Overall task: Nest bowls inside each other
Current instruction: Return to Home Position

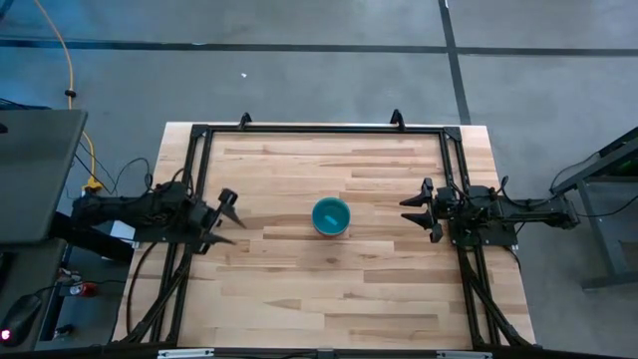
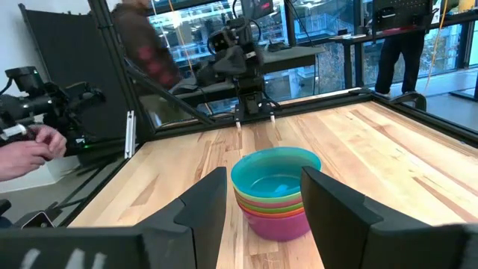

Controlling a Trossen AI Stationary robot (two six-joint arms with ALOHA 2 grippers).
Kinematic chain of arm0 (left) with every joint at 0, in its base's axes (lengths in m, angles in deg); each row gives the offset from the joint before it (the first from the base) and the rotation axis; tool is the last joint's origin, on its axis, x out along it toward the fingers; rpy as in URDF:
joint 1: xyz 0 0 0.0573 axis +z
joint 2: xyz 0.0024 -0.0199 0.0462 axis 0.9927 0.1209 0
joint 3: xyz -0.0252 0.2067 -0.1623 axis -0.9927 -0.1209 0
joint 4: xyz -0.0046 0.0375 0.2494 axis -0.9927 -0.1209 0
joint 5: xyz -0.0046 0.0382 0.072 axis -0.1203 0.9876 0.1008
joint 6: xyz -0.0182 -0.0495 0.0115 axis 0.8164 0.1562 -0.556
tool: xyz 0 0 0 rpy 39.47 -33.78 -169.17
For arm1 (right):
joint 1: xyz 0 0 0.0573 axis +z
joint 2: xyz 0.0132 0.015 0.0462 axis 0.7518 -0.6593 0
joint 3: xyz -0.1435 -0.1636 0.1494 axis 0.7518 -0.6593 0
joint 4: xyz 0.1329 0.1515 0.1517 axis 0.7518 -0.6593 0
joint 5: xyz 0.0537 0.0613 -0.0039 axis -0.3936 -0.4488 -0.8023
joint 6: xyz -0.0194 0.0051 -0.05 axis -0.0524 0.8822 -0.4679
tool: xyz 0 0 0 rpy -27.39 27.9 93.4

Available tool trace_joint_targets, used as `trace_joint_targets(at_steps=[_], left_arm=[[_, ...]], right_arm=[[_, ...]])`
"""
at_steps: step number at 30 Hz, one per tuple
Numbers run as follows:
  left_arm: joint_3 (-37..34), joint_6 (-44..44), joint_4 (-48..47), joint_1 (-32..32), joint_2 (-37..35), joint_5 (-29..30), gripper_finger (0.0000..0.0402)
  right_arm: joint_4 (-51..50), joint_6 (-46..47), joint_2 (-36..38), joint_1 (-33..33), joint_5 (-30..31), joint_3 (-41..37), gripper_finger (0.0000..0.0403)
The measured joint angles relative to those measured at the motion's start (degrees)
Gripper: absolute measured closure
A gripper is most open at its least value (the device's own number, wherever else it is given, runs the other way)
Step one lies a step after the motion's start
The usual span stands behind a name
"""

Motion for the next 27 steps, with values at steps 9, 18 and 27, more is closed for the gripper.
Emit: trace_joint_targets(at_steps=[9,18,27], left_arm=[[0.00,7.37,1.17,-1.14,0.88,11.63,0.0180],[0.00,6.47,1.35,-1.18,0.85,11.75,0.0180],[0.00,5.31,1.49,-1.18,0.83,11.38,0.0180]], right_arm=[[0.00,0.00,0.00,0.00,-0.02,0.01,0.0238],[0.00,0.00,0.00,0.00,0.00,0.01,0.0238],[0.00,0.00,0.01,0.00,-0.02,0.00,0.0238]])
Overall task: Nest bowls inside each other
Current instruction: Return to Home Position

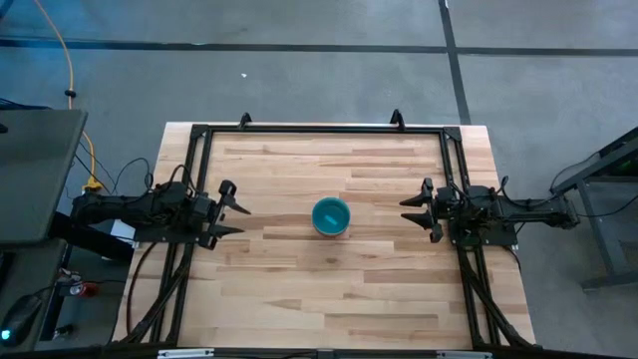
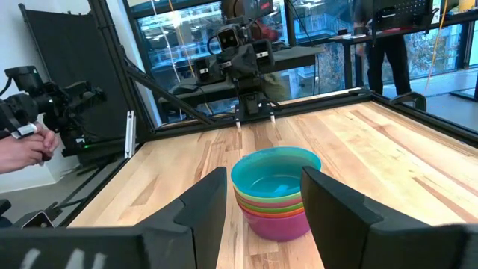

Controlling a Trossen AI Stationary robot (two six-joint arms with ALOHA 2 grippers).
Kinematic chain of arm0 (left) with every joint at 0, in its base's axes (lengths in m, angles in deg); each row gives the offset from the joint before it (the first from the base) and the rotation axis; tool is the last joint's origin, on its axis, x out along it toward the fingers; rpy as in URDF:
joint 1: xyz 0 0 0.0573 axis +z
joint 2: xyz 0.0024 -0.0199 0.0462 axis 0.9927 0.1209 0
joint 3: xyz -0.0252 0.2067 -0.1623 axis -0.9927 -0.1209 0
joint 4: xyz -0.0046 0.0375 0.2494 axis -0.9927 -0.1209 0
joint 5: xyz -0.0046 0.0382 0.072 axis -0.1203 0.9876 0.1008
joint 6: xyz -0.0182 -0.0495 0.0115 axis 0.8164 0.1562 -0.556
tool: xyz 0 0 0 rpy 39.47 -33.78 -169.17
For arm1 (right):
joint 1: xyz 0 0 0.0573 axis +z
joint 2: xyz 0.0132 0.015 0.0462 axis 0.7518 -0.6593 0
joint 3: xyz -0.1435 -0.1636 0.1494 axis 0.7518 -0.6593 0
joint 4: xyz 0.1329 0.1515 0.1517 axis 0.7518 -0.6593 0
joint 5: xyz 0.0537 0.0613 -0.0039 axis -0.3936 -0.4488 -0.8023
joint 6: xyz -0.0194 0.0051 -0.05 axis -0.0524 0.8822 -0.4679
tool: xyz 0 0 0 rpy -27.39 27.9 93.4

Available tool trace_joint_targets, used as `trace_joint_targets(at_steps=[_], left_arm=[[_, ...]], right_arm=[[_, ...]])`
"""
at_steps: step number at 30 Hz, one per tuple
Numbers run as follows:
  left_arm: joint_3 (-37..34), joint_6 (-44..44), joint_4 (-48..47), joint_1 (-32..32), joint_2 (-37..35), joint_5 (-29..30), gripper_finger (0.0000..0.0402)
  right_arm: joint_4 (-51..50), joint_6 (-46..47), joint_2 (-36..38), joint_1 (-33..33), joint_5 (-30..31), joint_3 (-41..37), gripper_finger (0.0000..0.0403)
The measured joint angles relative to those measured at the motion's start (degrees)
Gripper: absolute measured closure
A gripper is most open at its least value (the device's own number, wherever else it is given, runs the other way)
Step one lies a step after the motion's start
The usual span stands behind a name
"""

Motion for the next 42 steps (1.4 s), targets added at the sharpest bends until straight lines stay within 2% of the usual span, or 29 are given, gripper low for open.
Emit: trace_joint_targets(at_steps=[11,12,15,16,20,42], left_arm=[[0.00,0.03,0.93,0.00,0.00,0.32,0.0180],[0.00,0.89,1.14,-0.02,0.00,1.76,0.0180],[0.00,6.04,0.95,0.03,0.01,11.44,0.0180],[0.00,6.68,0.70,0.10,0.02,12.49,0.0180],[0.00,6.18,0.38,0.02,0.00,10.34,0.0181],[0.00,7.47,-0.55,0.00,0.02,11.49,0.0181]], right_arm=[[0.00,0.00,-0.01,0.00,0.00,0.00,0.0238],[0.00,0.00,-0.01,0.00,0.01,0.00,0.0238],[0.00,0.00,-0.01,0.00,0.00,0.02,0.0238],[0.00,0.00,0.00,0.00,0.00,0.01,0.0238],[0.00,0.00,-0.01,0.00,0.00,0.02,0.0238],[0.00,0.00,-0.01,0.00,0.00,0.00,0.0238]])
